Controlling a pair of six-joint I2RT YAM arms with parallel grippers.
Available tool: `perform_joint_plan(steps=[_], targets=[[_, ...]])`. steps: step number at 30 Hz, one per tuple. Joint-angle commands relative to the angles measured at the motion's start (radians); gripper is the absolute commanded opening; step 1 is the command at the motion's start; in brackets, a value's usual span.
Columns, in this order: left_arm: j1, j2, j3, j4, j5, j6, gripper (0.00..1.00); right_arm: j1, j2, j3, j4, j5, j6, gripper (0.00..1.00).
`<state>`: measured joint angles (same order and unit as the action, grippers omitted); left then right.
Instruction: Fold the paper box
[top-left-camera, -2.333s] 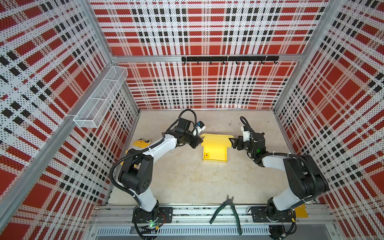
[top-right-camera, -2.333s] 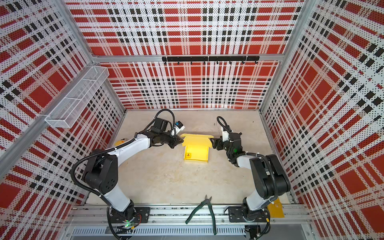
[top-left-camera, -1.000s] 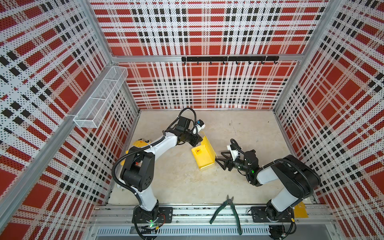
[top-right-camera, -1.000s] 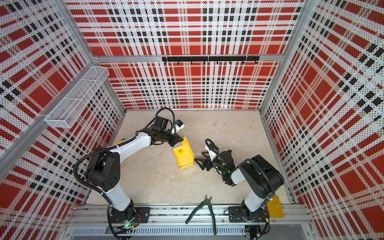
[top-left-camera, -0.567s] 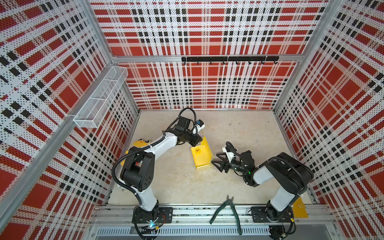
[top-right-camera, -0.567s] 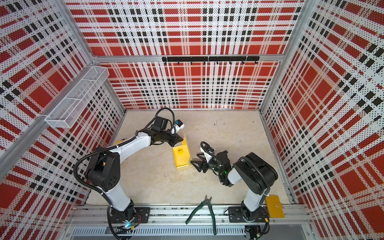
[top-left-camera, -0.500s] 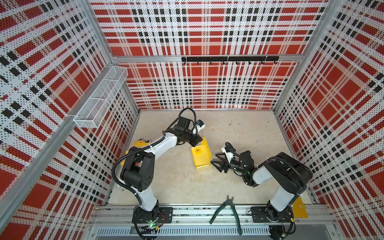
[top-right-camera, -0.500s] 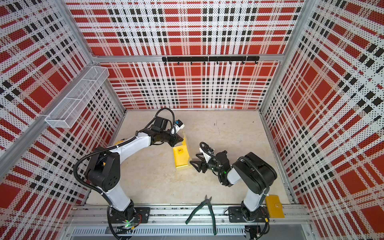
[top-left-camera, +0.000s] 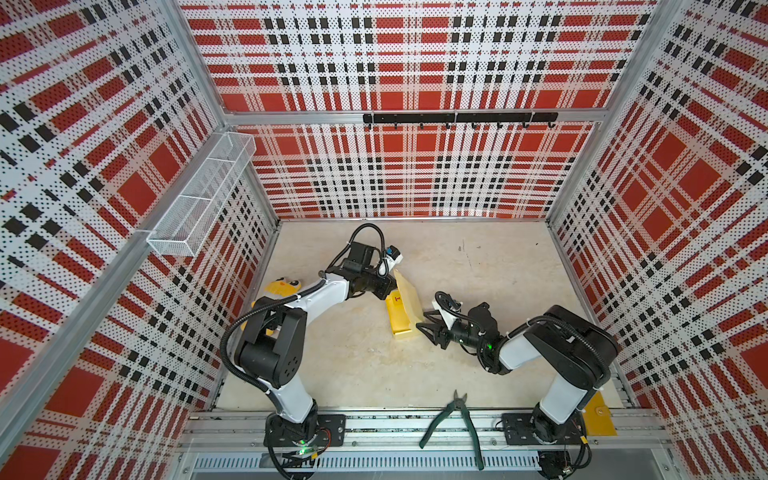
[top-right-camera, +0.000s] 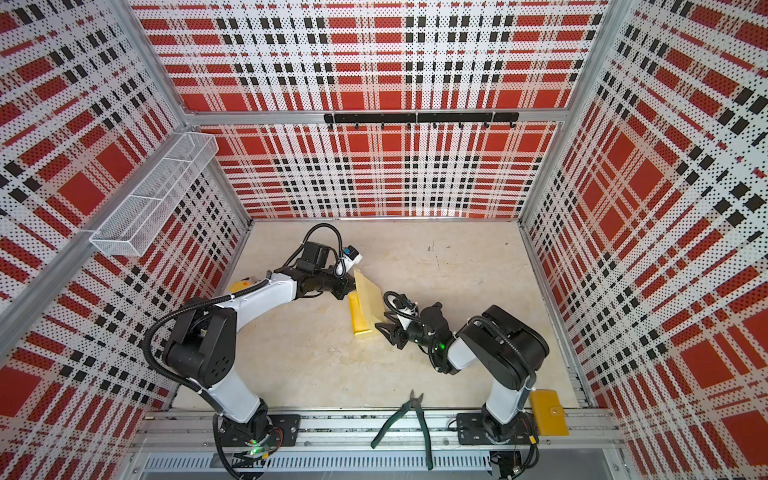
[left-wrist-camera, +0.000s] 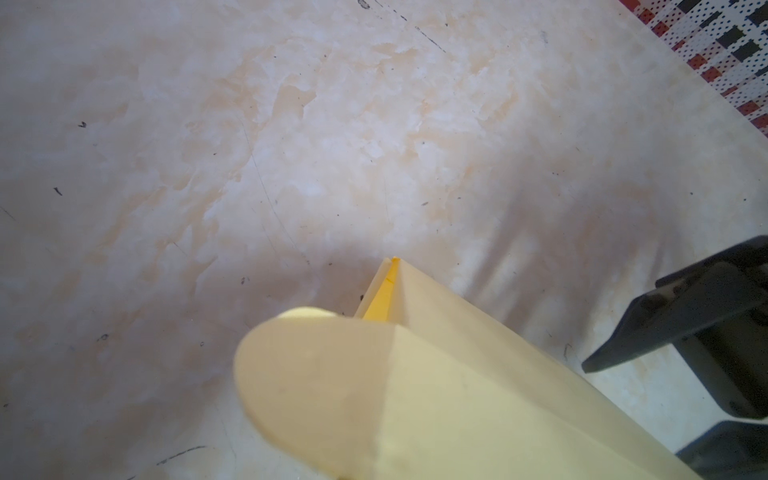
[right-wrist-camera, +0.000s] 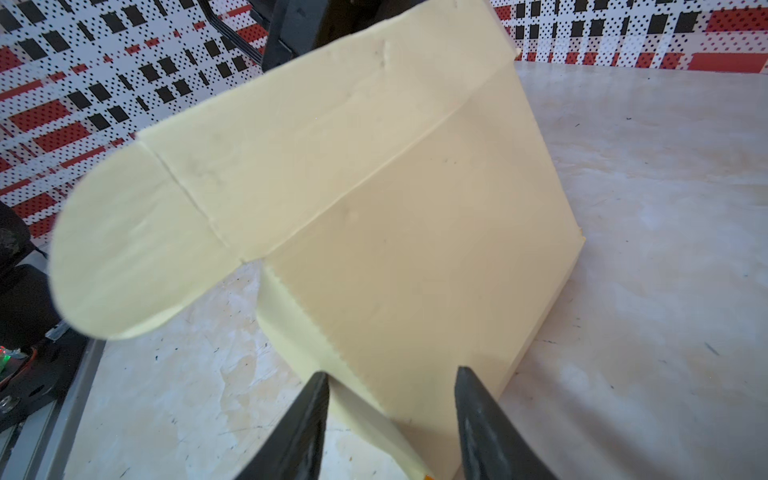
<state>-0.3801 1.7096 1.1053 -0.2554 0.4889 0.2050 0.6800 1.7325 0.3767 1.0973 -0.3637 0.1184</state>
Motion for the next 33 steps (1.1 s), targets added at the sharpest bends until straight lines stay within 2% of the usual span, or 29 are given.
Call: perform_joint_plan(steps=[1, 4, 13, 22, 33], targets=[[-0.009, -0.013, 0.003, -0.031, 0.047, -0.028, 0.02, -0.002, -0.039, 0.014, 0.029, 0.099, -0.063, 0.53], [-0.017, 0.006, 0.07, -0.095, 0.059, -0.03, 0.02, -0.002, -0.06, 0.01, 0.02, 0.094, -0.084, 0.58], [-0.041, 0.013, 0.146, -0.165, 0.043, -0.048, 0.02, -0.003, -0.069, 0.021, -0.036, 0.075, -0.125, 0.62], [-0.041, 0.029, 0.12, -0.163, 0.04, -0.046, 0.02, -0.003, -0.026, 0.027, 0.076, 0.141, -0.117, 0.49], [-0.038, 0.017, 0.07, -0.128, 0.044, -0.052, 0.02, -0.001, -0.022, 0.05, 0.022, 0.147, -0.143, 0.44]])
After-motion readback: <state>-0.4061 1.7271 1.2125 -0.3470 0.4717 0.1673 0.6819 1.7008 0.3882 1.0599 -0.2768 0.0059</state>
